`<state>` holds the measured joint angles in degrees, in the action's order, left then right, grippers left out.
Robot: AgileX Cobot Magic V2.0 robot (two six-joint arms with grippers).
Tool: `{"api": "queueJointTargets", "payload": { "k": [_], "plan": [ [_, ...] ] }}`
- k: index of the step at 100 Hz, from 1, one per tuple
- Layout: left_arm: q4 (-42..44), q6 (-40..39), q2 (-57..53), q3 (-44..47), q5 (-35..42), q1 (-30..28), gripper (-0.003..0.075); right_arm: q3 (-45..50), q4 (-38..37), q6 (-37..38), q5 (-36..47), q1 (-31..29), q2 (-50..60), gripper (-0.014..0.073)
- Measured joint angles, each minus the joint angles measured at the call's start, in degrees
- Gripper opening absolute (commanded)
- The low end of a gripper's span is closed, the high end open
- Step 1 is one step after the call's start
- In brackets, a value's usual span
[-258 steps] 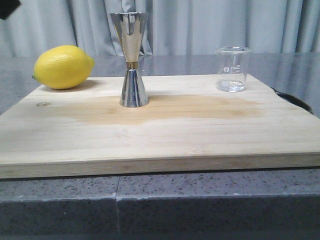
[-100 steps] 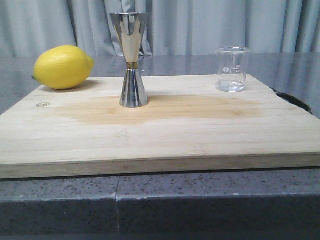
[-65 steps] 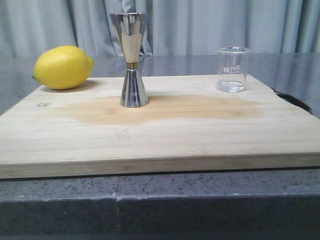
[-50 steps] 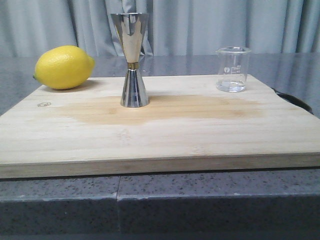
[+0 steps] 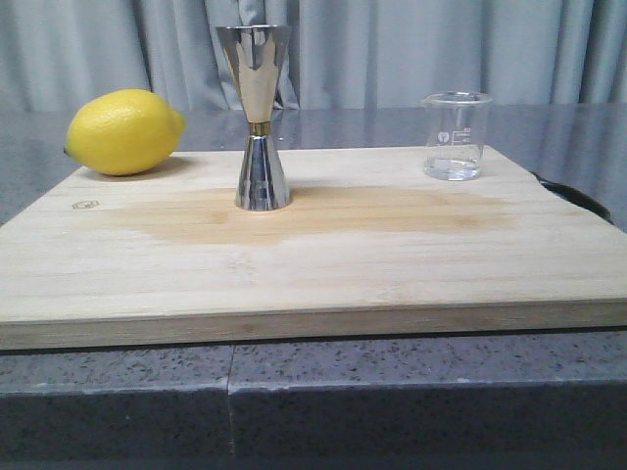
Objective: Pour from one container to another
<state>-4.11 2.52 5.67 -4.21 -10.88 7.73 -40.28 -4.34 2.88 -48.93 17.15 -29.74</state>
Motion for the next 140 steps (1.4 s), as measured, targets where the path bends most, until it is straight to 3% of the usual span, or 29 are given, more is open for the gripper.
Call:
{"api": "queueJointTargets", "payload": {
  "k": [11,41,140],
  "plan": [
    [-0.6,0.0,-3.54,4.37,3.49,0.0,-0.0019,0.0,0.0,0.0,0.0,0.0,0.0,-0.0056],
    [2.2,0.0,-6.07,4.37,8.81,-1.06,-0.0019,0.0,0.0,0.0,0.0,-0.1,0.0,-0.0056],
    [2.56,0.0,-6.07,4.37,9.18,-1.51,-0.0019,0.4,-0.35,0.0,0.62,-0.78,1.19,-0.0056]
  ]
}}
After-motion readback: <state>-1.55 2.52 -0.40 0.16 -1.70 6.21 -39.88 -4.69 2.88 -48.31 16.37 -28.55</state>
